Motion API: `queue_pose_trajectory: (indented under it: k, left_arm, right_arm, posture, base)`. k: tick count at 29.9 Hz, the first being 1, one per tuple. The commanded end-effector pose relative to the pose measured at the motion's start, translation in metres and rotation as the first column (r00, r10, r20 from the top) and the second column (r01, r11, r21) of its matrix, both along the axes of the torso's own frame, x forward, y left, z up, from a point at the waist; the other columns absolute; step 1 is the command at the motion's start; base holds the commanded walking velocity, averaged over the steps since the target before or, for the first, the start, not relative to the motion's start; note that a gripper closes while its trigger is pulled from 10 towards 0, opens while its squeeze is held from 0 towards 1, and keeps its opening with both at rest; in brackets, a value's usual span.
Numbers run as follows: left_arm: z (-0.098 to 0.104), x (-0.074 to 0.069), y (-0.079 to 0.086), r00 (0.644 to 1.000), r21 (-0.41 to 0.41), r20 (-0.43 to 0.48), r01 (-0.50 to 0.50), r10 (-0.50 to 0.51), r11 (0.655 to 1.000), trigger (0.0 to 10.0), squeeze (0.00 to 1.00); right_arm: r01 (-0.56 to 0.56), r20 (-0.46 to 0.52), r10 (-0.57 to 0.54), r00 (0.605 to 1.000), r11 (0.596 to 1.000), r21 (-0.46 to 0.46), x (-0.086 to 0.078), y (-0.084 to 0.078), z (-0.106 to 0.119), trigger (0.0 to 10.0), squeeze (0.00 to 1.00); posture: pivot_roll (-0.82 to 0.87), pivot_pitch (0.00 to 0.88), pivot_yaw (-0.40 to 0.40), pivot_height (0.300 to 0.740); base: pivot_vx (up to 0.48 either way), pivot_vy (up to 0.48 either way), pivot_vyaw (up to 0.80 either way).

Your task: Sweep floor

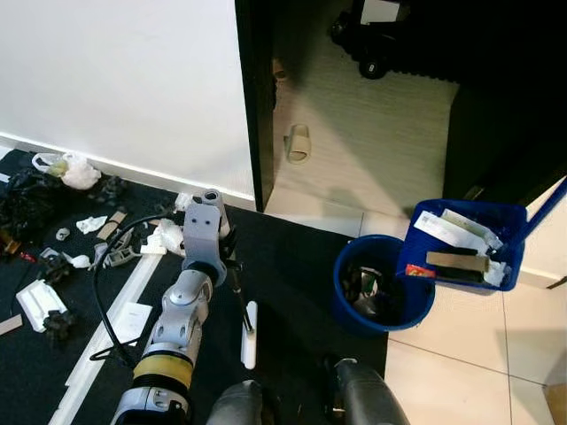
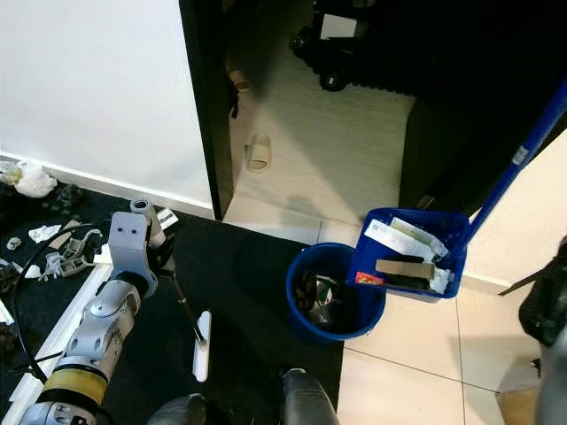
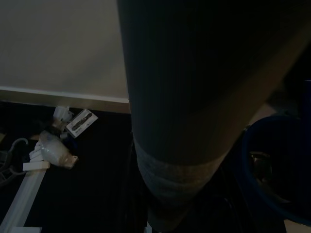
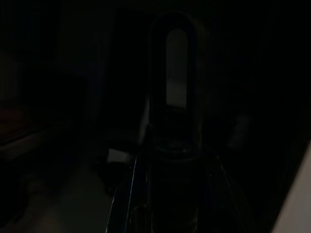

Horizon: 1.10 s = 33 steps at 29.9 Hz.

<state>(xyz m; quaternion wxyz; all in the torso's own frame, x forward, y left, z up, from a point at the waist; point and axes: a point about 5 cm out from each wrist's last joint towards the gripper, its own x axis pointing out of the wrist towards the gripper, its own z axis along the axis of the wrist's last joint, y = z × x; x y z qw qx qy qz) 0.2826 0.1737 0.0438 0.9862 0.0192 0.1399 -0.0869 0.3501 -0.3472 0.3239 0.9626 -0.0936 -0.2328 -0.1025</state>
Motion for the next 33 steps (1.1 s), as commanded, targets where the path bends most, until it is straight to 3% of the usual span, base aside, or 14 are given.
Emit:
queue_pose_trajectory:
  k: [1, 9, 15, 29, 33]
  left_arm:
    - [-0.001, 0.0, -0.003, 1.0, 0.008, -0.012, 0.019, -0.019, 1.0, 10.0, 0.0]
    - [-0.002, -0.003, -0.002, 1.0, 0.007, -0.015, 0.018, -0.018, 1.0, 10.0, 0.0]
    - [-0.002, -0.003, -0.005, 1.0, 0.002, -0.017, 0.022, -0.022, 1.0, 10.0, 0.0]
    - [-0.002, -0.002, -0.006, 1.0, -0.001, -0.015, 0.021, -0.021, 1.0, 10.0, 0.0]
    - [-0.002, -0.002, -0.006, 1.0, -0.001, -0.015, 0.021, -0.021, 1.0, 10.0, 0.0]
  right_arm:
    - [-0.022, 0.052, 0.023, 0.998, 1.0, -0.022, -0.002, 0.005, 0.008, 10.0, 0.0]
    - [-0.095, 0.006, 0.097, 0.995, 0.989, -0.111, 0.006, 0.027, 0.0, 10.0, 0.0]
    - [-0.117, -0.011, 0.118, 0.993, 0.961, -0.249, 0.009, 0.045, -0.002, 10.0, 0.0]
    - [-0.183, -0.017, 0.185, 0.983, 0.95, -0.252, 0.014, 0.069, -0.015, 10.0, 0.0]
    - [-0.257, -0.057, 0.252, 0.966, 0.918, -0.303, 0.016, 0.086, -0.023, 10.0, 0.0]
  posture:
    - [0.02, 0.061, -0.045, 0.74]
    - [0.02, 0.062, -0.049, 0.74]
    - [0.02, 0.062, -0.048, 0.74]
    - [0.01, 0.06, -0.051, 0.74]
    - [0.01, 0.057, -0.051, 0.74]
  base:
    - [0.0, 0.0, 0.0]
    - [0.0, 0.0, 0.0]
    - [0.0, 0.0, 0.0]
    - [0.0, 0.0, 0.0]
    - [0.0, 0.0, 0.0]
